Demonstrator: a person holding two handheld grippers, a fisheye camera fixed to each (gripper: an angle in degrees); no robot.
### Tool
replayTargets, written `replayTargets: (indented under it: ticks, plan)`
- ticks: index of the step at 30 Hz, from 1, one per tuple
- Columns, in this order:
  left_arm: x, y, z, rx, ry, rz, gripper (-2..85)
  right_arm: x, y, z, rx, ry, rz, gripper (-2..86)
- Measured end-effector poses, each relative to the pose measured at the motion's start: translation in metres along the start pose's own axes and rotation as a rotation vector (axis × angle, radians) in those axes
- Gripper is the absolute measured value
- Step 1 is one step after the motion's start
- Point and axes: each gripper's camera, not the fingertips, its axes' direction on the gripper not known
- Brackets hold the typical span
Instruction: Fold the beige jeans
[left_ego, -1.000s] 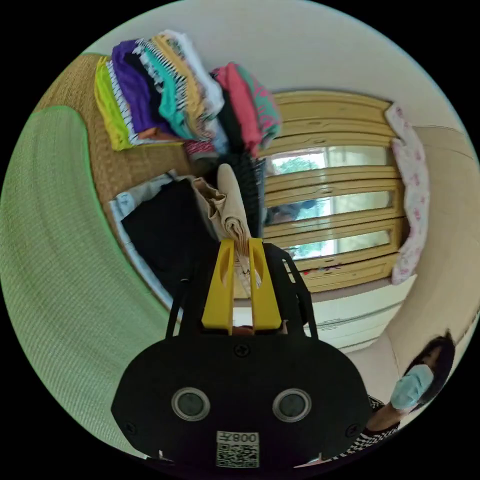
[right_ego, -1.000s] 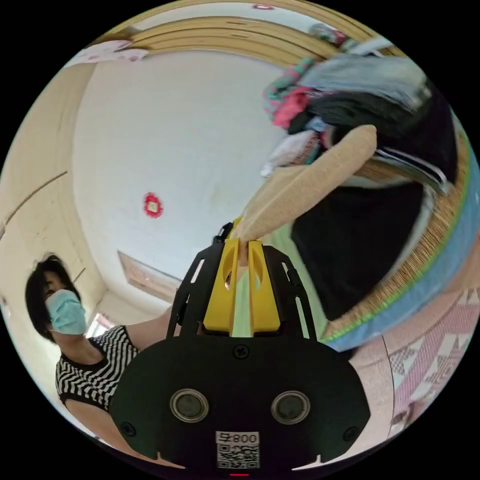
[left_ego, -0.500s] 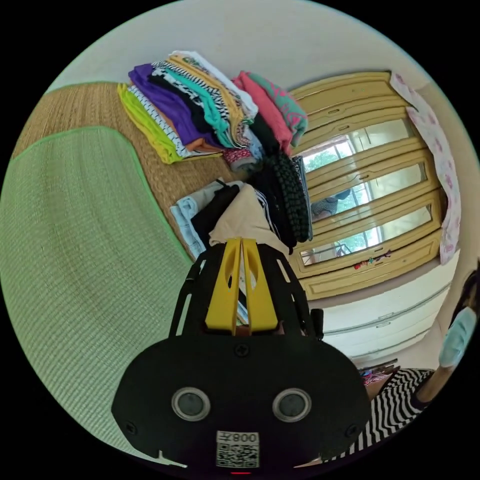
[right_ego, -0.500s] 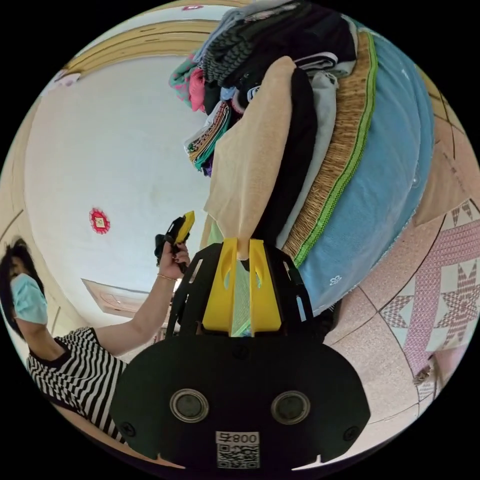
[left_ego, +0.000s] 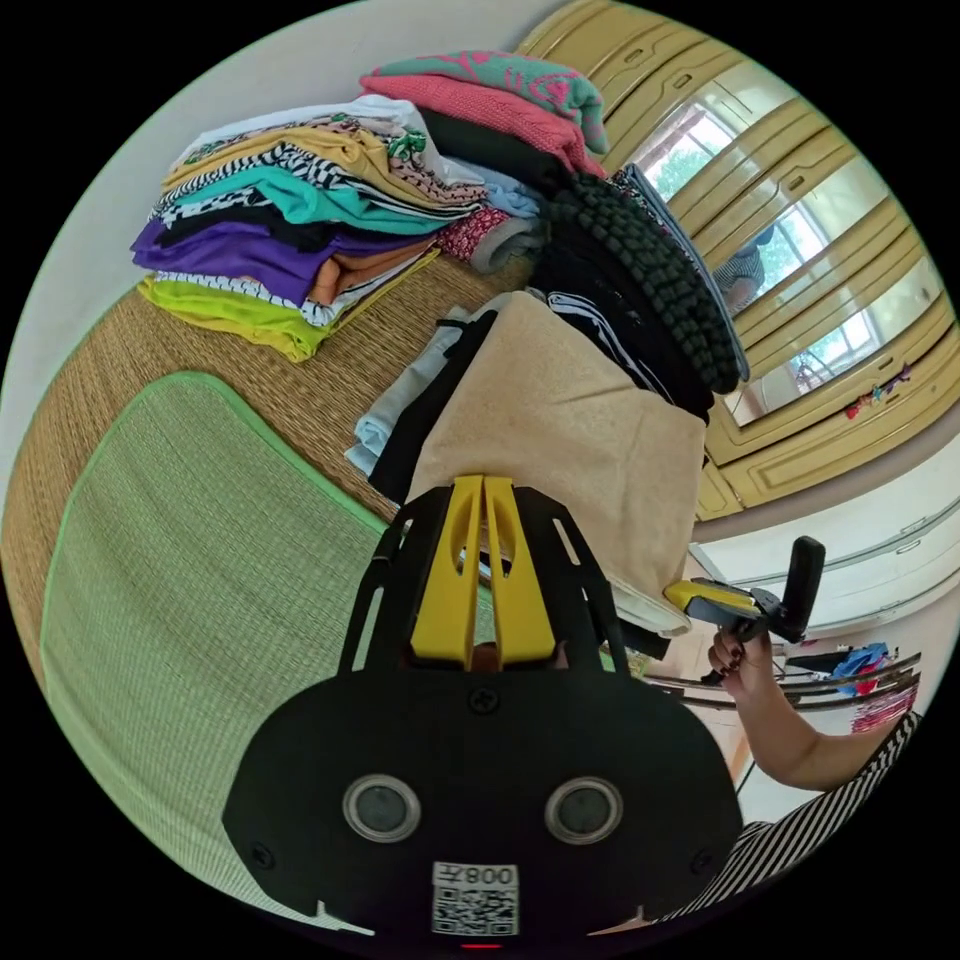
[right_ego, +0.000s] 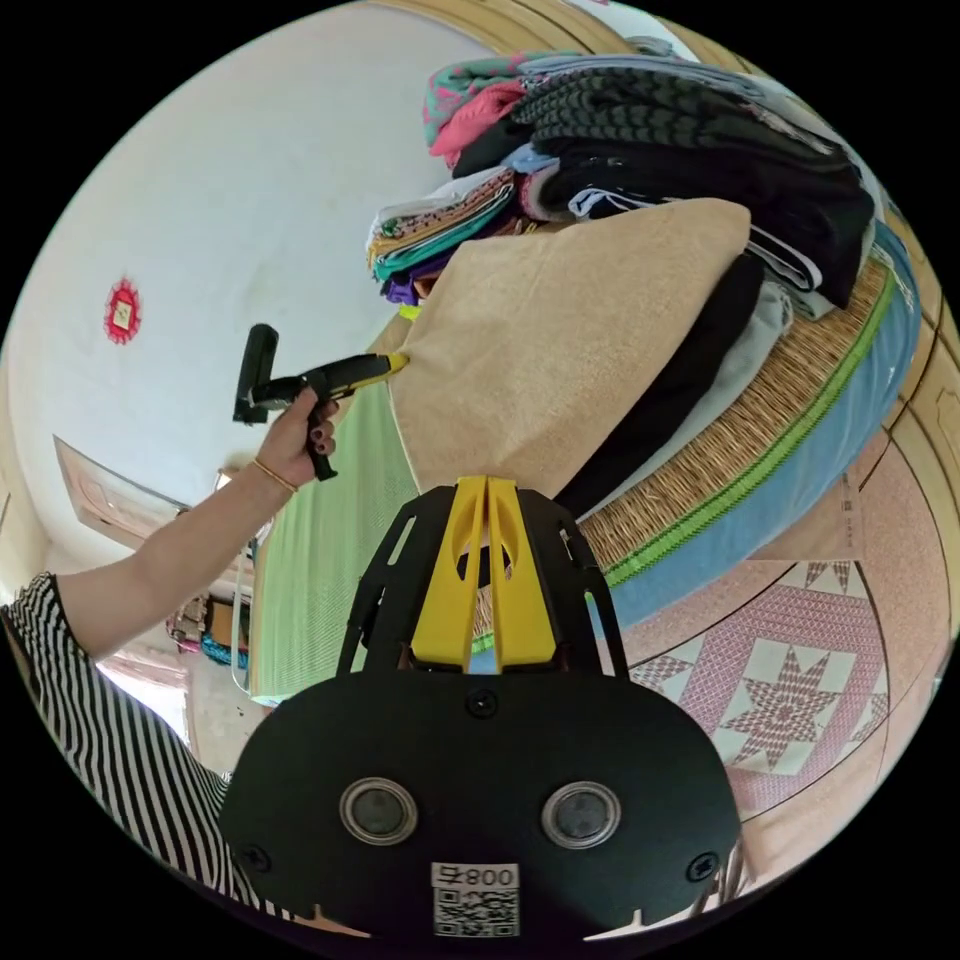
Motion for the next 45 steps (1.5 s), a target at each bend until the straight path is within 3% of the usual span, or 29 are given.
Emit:
replayTargets:
  ticks: [7,12,18,24,35,39,45]
  plan:
    - [0.029,0.002,0.010,0.094,-0.005,0.029,0.2,-0.002,0.004,-0.009,0.033,0.017,0.002,0.1]
    - [0.028,-0.016,0.036,0.009,0.028,-0.009,0.2,-0.002,-0.001,-0.013,0.022,0.037,0.017,0.1]
    - [0.051,-0.017,0.047,0.002,-0.075,0.026,0.1,-0.005,-0.002,-0.026,0.034,0.062,0.018,0.1]
    - [0.060,-0.009,0.048,0.022,0.024,-0.005,0.1,-0.006,-0.005,-0.044,0.043,0.032,0.015,0.1]
    - [0.106,0.101,0.060,-0.071,0.256,0.086,0.1,-0.011,0.005,-0.097,0.121,0.005,0.013,0.1]
    - [0.125,0.135,0.062,-0.140,0.176,0.144,0.1,-0.019,-0.003,-0.116,0.152,0.086,-0.021,0.2]
    - [0.164,0.188,0.076,-0.280,-0.112,0.267,0.2,-0.036,-0.057,-0.169,0.311,0.353,-0.126,1.3]
